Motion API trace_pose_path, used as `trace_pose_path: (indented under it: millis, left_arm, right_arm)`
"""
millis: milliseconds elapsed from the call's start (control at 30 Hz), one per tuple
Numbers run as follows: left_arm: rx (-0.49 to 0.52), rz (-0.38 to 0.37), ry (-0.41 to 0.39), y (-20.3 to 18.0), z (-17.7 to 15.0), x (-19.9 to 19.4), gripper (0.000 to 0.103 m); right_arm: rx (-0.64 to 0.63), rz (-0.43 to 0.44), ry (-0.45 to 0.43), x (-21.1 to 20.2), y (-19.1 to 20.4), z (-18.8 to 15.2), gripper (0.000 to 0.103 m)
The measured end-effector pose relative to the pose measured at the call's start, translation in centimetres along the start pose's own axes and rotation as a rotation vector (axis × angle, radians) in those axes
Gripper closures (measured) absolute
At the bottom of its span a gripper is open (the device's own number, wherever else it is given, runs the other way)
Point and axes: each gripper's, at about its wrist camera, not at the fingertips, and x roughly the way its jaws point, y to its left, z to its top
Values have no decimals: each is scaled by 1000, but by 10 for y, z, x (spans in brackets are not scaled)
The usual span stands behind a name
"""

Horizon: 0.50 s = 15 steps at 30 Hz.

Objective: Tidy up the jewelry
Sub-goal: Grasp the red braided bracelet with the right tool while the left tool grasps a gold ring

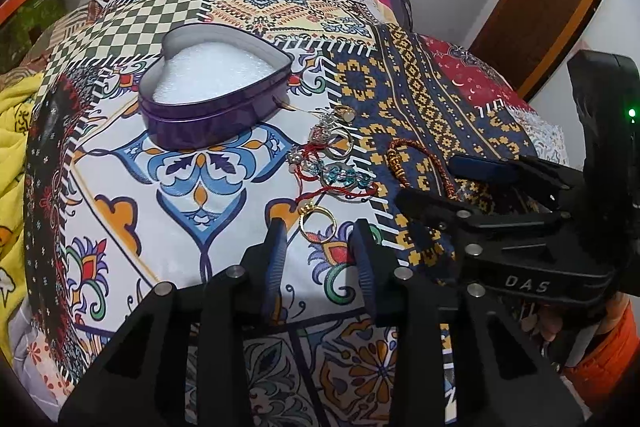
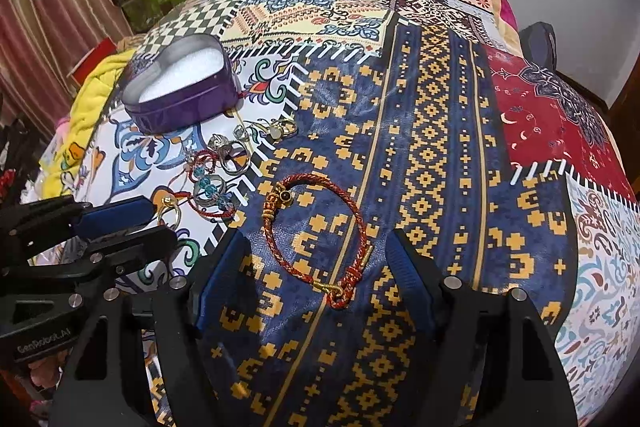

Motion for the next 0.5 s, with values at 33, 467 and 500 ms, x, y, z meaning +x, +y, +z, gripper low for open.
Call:
trace_pose_path:
  millis: [33, 467, 500]
  left_arm:
    - [8, 6, -1, -2, 0, 1, 71]
    - [18, 81, -29, -7, -3, 5, 85]
    - [19, 80, -27, -8, -3, 4, 85]
  right_arm:
    - [-2, 0, -2, 1, 1, 1, 42]
    - [64, 22, -25, 2, -5, 0, 95]
    - [70, 23, -25, 1, -6, 0, 95]
